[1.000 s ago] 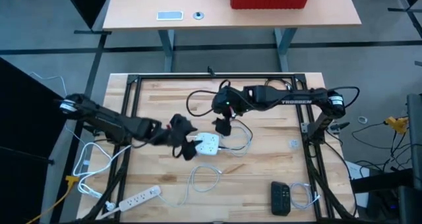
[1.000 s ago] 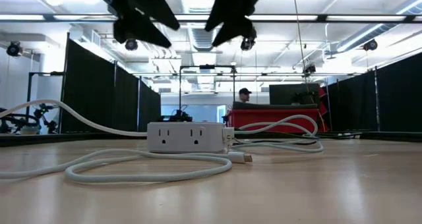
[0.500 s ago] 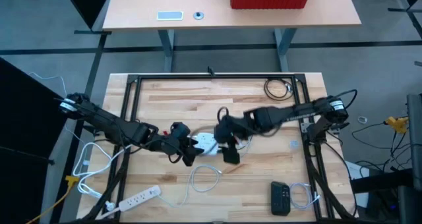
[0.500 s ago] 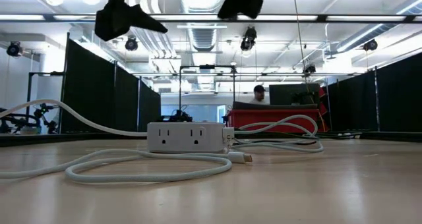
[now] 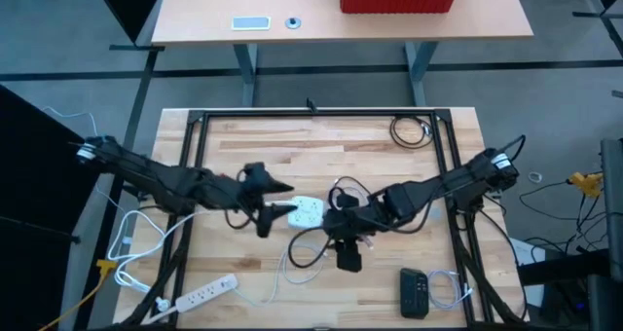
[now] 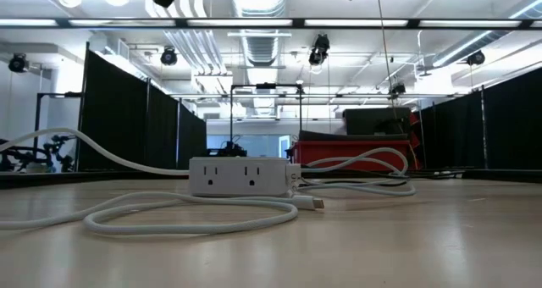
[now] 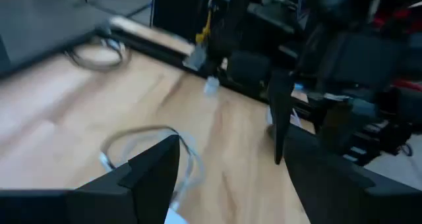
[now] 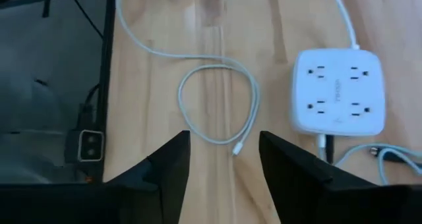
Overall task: Insert USB
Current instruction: Insert the black USB cable into the white charger adapter
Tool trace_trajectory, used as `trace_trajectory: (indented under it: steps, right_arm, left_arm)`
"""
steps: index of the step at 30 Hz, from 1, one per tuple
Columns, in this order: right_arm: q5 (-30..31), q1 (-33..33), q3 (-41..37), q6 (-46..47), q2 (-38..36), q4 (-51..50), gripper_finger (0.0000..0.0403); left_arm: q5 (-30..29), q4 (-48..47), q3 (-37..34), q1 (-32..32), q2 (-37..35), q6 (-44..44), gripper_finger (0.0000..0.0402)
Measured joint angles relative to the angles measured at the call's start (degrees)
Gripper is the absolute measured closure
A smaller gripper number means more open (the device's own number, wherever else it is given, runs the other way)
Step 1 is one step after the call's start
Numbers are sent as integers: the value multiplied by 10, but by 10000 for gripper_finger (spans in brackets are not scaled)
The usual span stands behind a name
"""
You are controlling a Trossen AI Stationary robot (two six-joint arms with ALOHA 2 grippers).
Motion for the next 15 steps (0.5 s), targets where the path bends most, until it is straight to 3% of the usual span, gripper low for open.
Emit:
trace_trajectory:
  steps: [6,13,15]
  right_arm:
    - [49,-21,0,-77,1,73,274]
    - [74,-61,0,-7,1,130,315]
    - [74,-71,0,-8,1,127,327]
  left_arm:
    - [2,-108,0,2,-76,105,143]
    - [-40,-161,0,3,-98,202,143]
    - [-46,-164,0,3,-98,192,143]
